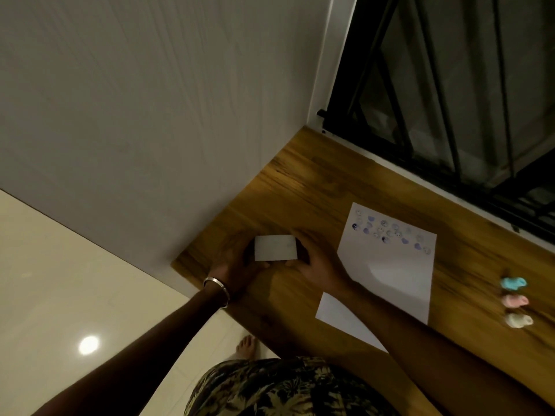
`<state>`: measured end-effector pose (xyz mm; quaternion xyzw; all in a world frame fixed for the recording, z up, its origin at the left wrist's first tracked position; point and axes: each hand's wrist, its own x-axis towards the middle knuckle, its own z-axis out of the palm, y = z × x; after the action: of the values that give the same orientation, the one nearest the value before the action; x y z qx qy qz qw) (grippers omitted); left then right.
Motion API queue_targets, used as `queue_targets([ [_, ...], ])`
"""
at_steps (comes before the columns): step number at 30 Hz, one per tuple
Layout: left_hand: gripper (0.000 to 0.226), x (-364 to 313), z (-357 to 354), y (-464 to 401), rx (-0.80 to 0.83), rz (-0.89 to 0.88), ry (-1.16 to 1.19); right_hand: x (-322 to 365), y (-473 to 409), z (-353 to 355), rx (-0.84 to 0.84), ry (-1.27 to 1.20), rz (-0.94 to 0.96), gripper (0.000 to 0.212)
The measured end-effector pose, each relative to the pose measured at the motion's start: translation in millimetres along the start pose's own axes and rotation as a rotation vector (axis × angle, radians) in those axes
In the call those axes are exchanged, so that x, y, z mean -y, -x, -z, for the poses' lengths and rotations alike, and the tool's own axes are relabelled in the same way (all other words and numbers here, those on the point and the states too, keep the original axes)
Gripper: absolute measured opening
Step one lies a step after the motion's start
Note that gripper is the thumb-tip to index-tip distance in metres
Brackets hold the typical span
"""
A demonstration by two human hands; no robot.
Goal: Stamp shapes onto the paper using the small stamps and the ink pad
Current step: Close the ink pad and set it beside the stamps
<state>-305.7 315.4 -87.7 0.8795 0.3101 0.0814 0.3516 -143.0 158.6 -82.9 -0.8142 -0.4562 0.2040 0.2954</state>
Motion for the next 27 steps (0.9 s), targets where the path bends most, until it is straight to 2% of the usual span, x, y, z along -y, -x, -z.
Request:
queue_targets([
  [3, 0.072, 0.6, 2.8, -0.5, 0.003, 0.003, 0.032, 0.6, -0.2, 4.0, 0.017, -0.048, 0.003, 0.075],
  [8, 0.066, 3.7, 4.8, -1.2, 0.035, -0.094, -0.083, -2.3, -0.5, 5.2, 0.036, -0.022, 0.009, 0.065],
  [14, 0.066, 0.8, 5.5, 3.7, 0.03, -0.121, -0.129, -3.7, 3.7, 5.2, 0.027, -0.01, 0.017, 0.065],
  [20, 0.072, -4.0, 4.5, 5.0, 0.061, 0.034, -0.054, 0.8, 5.2, 2.4, -0.001, -0.041, -0.032, 0.086],
  [27, 0.072, -2.3, 6.1, 1.7, 0.056, -0.057, -0.133, 0.6, -0.7, 9.6, 0.089, -0.027, -0.088, 0.09],
])
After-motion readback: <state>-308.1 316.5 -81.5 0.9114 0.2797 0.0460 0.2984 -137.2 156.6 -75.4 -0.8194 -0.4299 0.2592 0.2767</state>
